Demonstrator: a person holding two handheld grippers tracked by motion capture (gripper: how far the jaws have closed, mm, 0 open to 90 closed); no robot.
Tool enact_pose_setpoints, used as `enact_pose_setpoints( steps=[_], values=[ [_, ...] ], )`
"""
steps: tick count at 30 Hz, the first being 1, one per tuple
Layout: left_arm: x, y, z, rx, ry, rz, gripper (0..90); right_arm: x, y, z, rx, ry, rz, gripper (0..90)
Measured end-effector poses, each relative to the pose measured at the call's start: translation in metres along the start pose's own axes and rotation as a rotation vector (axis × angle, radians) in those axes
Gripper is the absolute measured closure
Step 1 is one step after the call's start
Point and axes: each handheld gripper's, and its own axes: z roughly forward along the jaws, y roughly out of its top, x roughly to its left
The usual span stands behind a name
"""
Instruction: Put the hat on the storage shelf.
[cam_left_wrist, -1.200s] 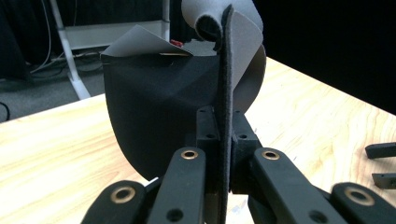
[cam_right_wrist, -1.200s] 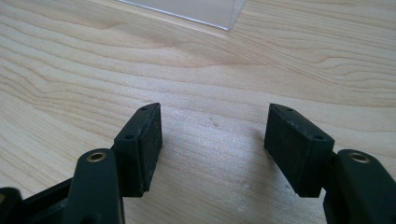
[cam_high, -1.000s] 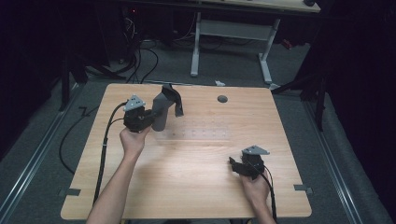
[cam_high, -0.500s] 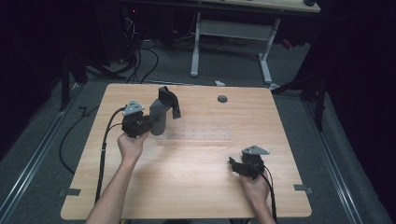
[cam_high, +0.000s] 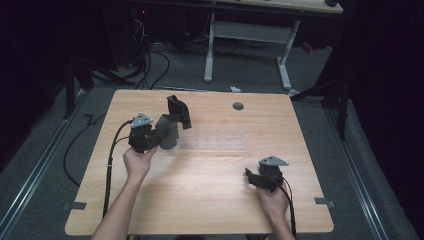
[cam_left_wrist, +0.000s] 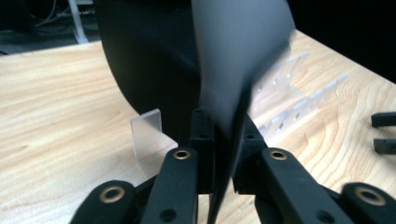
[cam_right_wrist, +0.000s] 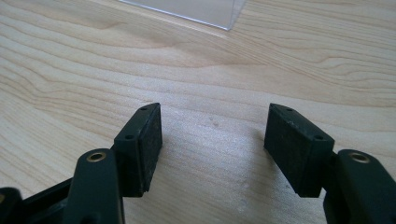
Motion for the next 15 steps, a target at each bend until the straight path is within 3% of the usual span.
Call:
enact_pose_setpoints(
  steps=[7,12,15],
  values=[
    [0.004,-0.003,-0.003,0.023,0.022,0.003,65.2,0.0,0.0,0.0,0.0,0.0,0.0,37.2],
    [0.007,0.0,-0.009,0.001,0.026,-0.034,51.3,0.0,0.0,0.0,0.0,0.0,0.001,37.1],
    [0.006,0.0,-0.014,-0.007,0.024,-0.018,45.2,0.0,0.0,0.0,0.0,0.0,0.001,37.2]
  ],
)
